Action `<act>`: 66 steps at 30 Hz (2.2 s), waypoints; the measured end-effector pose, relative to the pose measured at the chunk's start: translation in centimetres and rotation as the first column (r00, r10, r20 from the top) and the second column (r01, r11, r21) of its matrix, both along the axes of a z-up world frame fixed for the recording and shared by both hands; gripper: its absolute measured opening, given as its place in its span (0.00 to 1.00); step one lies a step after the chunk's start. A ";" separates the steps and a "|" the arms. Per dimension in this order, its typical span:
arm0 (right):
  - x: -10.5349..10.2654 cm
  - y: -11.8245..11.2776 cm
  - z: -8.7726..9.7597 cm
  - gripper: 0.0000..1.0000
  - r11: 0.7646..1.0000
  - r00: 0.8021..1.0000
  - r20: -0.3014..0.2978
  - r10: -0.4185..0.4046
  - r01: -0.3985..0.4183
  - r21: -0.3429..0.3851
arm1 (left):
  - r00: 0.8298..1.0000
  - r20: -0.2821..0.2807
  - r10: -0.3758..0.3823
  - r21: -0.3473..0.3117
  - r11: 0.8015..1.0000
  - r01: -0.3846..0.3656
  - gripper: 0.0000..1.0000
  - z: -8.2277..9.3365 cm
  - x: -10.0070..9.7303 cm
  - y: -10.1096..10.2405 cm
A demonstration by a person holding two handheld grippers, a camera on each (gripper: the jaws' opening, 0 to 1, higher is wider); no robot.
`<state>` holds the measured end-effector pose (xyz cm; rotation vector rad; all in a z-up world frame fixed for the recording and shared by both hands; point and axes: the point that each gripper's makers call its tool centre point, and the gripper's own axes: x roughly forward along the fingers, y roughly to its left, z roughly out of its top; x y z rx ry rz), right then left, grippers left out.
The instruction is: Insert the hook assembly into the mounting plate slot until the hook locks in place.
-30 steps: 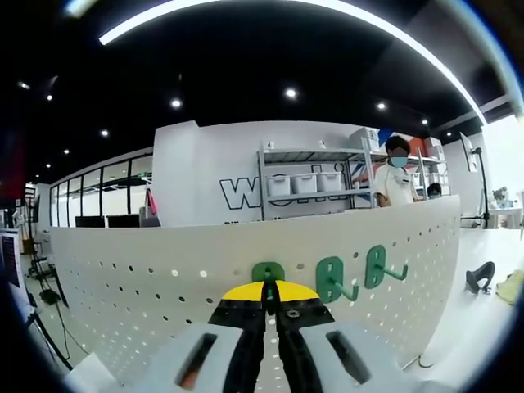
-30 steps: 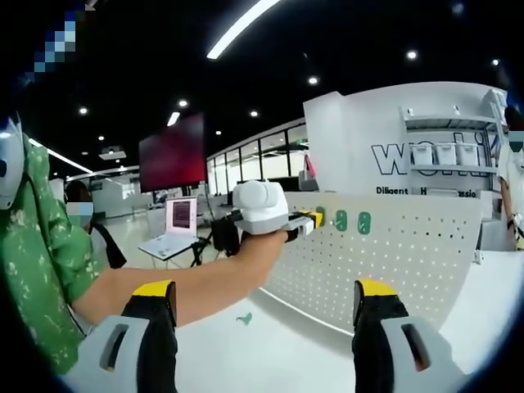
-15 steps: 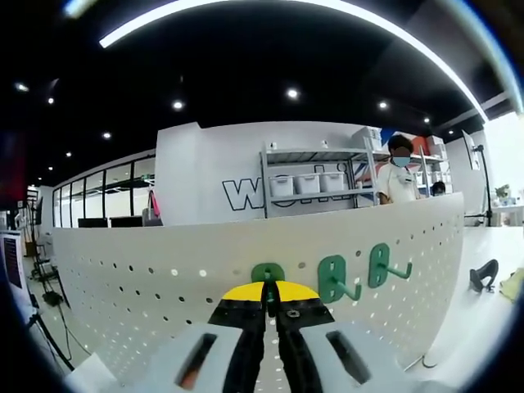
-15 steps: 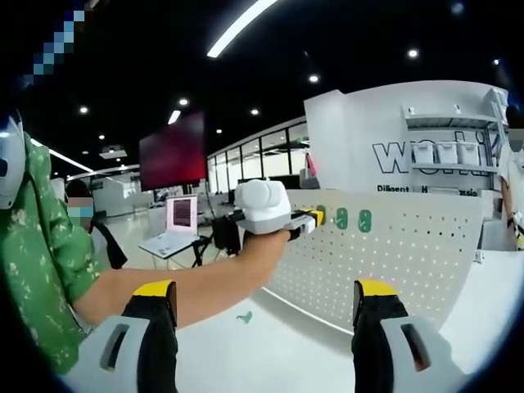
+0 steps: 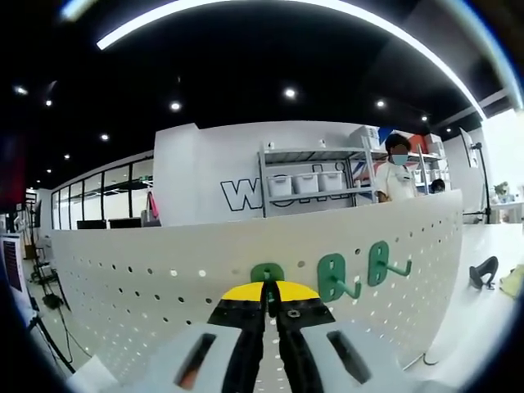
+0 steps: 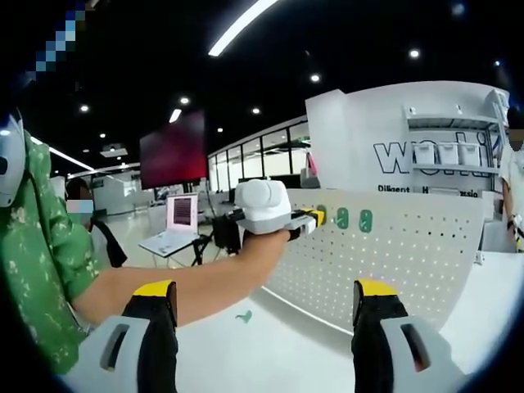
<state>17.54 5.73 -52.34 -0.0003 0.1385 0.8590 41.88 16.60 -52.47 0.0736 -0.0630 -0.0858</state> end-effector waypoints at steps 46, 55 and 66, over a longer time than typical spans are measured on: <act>-0.5 0.7 0.5 0.91 1.000 1.000 0.019 0.002 -0.002 -0.002 | 0.995 -0.060 -0.075 -0.039 0.997 0.073 0.32 -1.9 -1.9 -0.6; -0.7 1.4 0.1 0.93 1.000 1.000 0.003 0.000 0.000 -0.009 | 0.991 -0.096 -0.097 -0.026 0.995 0.095 0.32 -3.5 -3.0 -0.6; -1.3 2.0 -1.7 0.95 1.000 0.999 -0.049 -0.012 0.011 -0.029 | 0.982 -0.136 -0.134 -0.006 0.991 0.134 0.31 -5.7 -5.1 -0.5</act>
